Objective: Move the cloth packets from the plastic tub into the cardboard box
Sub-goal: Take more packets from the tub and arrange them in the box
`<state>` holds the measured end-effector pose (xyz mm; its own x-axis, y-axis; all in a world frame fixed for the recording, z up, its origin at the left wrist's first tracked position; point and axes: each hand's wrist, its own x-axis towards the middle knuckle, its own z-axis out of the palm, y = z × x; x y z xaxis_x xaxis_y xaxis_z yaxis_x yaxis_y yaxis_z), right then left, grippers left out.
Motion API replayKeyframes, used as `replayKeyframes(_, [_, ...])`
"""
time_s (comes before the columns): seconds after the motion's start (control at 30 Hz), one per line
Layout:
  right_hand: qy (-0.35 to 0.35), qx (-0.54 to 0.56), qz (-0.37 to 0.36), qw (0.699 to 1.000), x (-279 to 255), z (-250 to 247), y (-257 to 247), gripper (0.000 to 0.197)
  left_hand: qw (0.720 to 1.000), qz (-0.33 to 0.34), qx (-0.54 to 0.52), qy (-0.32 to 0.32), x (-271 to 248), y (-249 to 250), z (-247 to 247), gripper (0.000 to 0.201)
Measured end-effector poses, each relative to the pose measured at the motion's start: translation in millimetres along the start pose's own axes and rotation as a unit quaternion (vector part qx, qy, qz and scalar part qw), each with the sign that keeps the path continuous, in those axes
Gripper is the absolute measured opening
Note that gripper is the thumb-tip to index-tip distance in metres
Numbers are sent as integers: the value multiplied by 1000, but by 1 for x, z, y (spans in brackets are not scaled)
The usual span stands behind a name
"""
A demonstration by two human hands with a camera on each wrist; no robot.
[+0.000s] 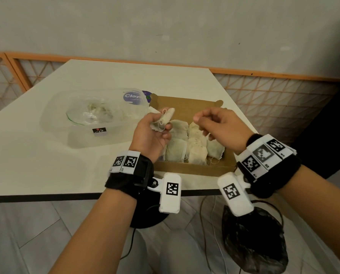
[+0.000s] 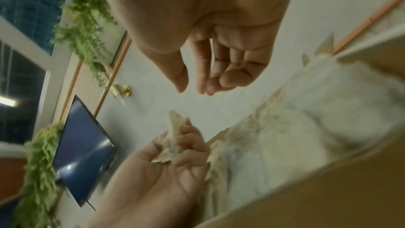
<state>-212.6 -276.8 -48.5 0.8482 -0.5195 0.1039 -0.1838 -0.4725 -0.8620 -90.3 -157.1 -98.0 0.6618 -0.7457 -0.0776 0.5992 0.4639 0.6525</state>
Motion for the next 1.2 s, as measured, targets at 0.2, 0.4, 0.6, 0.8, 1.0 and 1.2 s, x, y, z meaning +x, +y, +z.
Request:
replayKeyframes(0.2, [0,83,64,994,17,34,-11,31,993,24,115,12,-3,-4,5,16])
replayKeyframes(0.4, [26,181,59,981,28,21,-10,16,993,-1,121,3,-1,-3,4,9])
replayKeyframes(0.6, [4,193,7,981,30,9,-10,16,989,-27,145,4,-4,-2,6,23])
replayKeyframes(0.8, [-2,82,-19,996,35,8,-12,15,987,11,156,25,-6,-3,9,13])
replayKeyframes(1.0, [29,21,10,999,39,4,-10,7,987,37,147,42,-9,1,9,8])
replayKeyframes(1.2, [-34,51,69,996,33,-3,-8,8,999,8,0,45,-22,24,-14,19])
